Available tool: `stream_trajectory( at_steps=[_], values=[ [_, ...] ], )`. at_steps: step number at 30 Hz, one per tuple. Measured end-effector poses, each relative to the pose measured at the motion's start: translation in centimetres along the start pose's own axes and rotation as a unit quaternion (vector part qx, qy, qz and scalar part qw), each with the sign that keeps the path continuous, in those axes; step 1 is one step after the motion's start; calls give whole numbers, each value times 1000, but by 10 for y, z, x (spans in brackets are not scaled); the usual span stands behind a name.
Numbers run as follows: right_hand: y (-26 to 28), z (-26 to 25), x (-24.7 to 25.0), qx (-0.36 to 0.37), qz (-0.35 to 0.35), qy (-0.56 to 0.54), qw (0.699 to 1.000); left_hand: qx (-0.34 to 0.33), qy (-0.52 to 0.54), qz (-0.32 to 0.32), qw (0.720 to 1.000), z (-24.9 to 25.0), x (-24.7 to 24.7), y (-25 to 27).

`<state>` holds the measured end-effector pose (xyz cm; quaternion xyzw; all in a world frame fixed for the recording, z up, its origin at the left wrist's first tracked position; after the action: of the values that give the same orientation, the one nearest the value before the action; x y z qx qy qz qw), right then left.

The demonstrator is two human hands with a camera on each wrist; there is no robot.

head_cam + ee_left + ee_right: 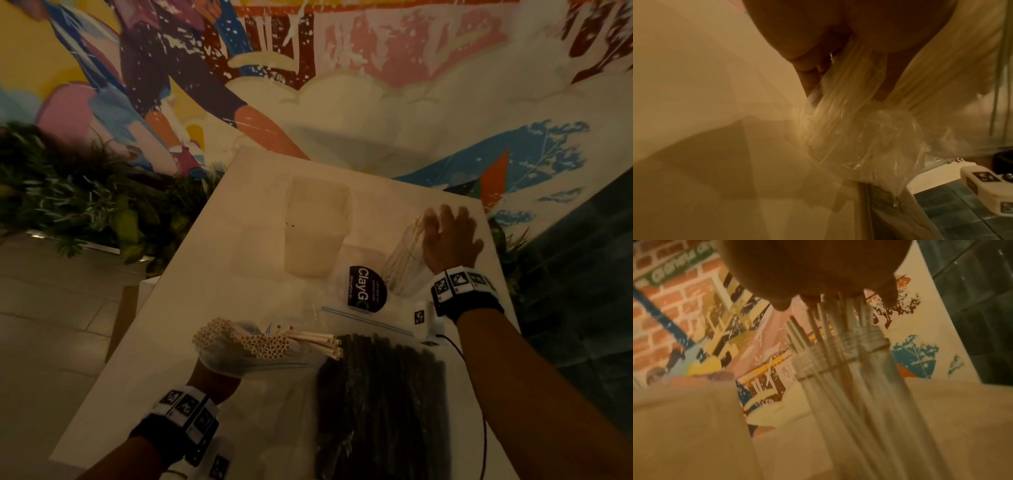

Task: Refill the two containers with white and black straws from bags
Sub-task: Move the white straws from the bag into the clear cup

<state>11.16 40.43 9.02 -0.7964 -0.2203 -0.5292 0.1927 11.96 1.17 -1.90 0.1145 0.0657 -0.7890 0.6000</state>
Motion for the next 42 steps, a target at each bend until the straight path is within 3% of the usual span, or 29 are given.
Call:
stream_trajectory(
  at_steps=[4, 6, 7, 10, 13, 15, 17, 21, 23, 26, 28, 29, 33, 36, 37, 42],
  values=[
    [11, -14, 15, 56, 49, -17, 997, -7, -14, -3, 1000, -3, 3, 1],
    [29, -25, 29, 122, 73, -104, 984, -10, -18, 0, 1000, -1, 3, -1],
    [45, -30, 31, 150, 53, -150, 976, -6, -25, 0, 1000, -3, 5, 0],
    [106, -31, 5, 213, -128, -139, 958, 29, -124, 5, 992, -17, 20, 4],
    [171, -14, -37, 236, -310, -76, 918, 82, -259, 39, 962, -35, 44, 12],
    [197, -11, -47, 242, -375, -98, 889, 90, -289, 34, 952, -39, 46, 14],
    [212, -17, -47, 241, -394, -124, 878, 76, -297, 23, 952, -38, 44, 16],
    [234, -45, -47, 243, -407, -139, 869, 22, -184, -25, 982, -17, 19, 5],
    [241, -59, -47, 230, -388, -206, 869, 22, -99, -23, 995, -10, 7, 1],
    [251, -68, -52, 153, -405, -352, 830, 25, 25, 1, 999, -7, 3, 1],
    [256, -72, -56, 118, -405, -395, 816, 36, 82, -12, 996, -3, 0, 5],
    [257, -73, -56, 110, -391, -405, 819, 35, 87, -8, 996, -6, 3, 8],
    [248, -69, -61, 82, -342, -413, 840, 86, -78, 22, 993, -33, 32, 15],
    [243, -65, -64, 40, -344, -456, 820, 130, -98, 10, 987, -34, 33, 22],
    [241, -64, -62, 35, -339, -469, 814, 105, -155, -6, 982, -31, 33, 18],
    [229, -70, -49, 61, -281, -499, 817, 8, -107, -38, 993, -7, 9, 2]
  ],
)
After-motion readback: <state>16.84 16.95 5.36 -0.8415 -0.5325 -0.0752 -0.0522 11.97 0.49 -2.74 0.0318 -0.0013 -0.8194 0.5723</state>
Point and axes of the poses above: each hand's wrist, its own y-axis away from the middle knuckle, its own x-axis out of the back of the hand, z = x × y, the point moved 5 cm from there along -y, towards the middle knuckle, and after that the axes turned 12 degrees about -x, right-handed, at the moved point
